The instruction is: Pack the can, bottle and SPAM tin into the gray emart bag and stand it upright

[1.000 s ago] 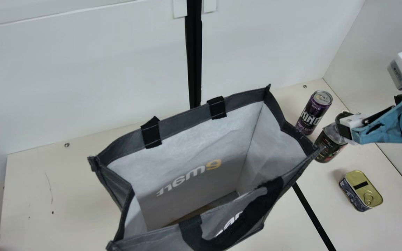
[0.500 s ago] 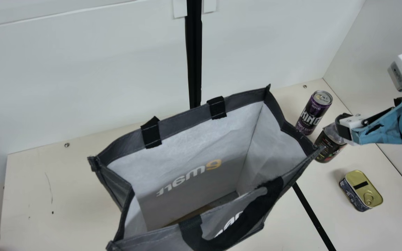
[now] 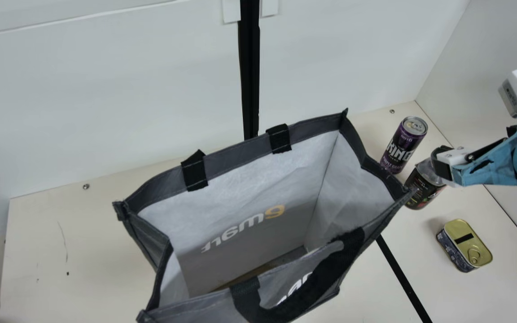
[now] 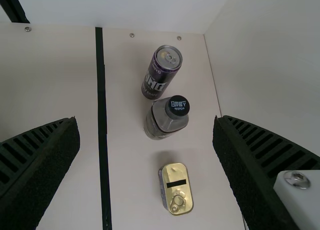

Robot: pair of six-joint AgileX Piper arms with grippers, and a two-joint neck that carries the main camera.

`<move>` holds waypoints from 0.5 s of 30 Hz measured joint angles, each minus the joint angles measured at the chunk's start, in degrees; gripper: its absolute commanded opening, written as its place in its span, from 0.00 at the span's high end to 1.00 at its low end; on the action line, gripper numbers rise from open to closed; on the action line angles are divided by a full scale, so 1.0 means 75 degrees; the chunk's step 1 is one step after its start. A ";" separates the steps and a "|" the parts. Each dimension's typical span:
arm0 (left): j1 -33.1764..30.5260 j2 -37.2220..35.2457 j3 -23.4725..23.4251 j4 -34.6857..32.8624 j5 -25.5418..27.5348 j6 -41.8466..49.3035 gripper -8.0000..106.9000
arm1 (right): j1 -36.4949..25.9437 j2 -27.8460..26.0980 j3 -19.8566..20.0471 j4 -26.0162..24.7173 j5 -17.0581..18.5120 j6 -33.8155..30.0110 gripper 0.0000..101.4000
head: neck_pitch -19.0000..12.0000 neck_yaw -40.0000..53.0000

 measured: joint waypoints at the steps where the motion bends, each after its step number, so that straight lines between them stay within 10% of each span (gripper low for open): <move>1: 0.0000 0.0000 0.0000 0.0000 0.0000 0.0000 0.15 | 0.0000 0.0000 0.0000 0.0000 0.0000 0.0000 0.06 | 0.0000 0.0012; 15: 0.0000 0.0000 0.0000 0.0000 0.0000 0.0000 0.15 | 0.0000 0.0000 0.0000 0.0000 0.0000 0.0000 0.06 | 0.0000 0.0012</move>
